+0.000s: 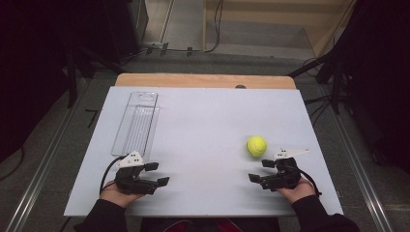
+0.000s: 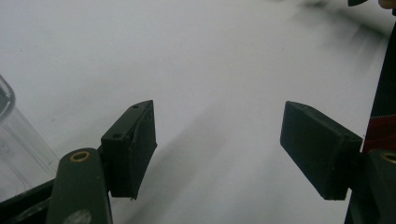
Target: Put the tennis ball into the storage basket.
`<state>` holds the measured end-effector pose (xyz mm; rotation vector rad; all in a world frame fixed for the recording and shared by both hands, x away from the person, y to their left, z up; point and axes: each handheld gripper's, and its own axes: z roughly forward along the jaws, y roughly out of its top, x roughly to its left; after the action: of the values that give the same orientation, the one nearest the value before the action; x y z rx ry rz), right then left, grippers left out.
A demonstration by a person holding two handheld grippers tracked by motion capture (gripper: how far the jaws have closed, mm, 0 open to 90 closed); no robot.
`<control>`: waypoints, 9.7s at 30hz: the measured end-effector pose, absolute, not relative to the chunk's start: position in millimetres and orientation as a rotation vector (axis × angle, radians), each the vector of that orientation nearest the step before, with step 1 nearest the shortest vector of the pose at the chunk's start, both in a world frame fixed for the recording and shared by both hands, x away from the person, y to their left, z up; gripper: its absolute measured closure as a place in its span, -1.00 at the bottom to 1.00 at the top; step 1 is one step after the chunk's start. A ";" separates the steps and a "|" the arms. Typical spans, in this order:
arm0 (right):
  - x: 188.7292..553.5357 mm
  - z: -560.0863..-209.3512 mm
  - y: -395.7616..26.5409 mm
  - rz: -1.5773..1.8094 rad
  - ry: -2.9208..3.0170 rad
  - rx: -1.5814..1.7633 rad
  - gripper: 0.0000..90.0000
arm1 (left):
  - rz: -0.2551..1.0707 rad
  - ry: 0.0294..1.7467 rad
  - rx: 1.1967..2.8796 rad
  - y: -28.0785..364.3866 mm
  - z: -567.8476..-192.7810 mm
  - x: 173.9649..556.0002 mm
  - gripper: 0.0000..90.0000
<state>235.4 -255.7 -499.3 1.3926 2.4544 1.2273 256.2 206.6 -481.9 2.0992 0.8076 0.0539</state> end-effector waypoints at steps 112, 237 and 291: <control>294.7 -443.5 -260.1 1.140 2.266 1.428 -1.00 | 0.039 0.852 2.082 209.7 -482.5 262.2 -0.46; 307.7 -477.6 -247.5 1.170 2.315 1.454 -0.48 | 0.016 0.851 2.077 209.3 -481.0 262.1 -0.46; 301.7 -482.4 -166.5 1.180 2.575 1.255 -0.48 | -0.008 0.852 2.087 208.9 -482.0 264.3 -0.46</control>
<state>301.7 -166.5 -482.4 1.2554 2.5746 1.1800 264.3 208.9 -482.0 2.0874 0.8521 -0.0083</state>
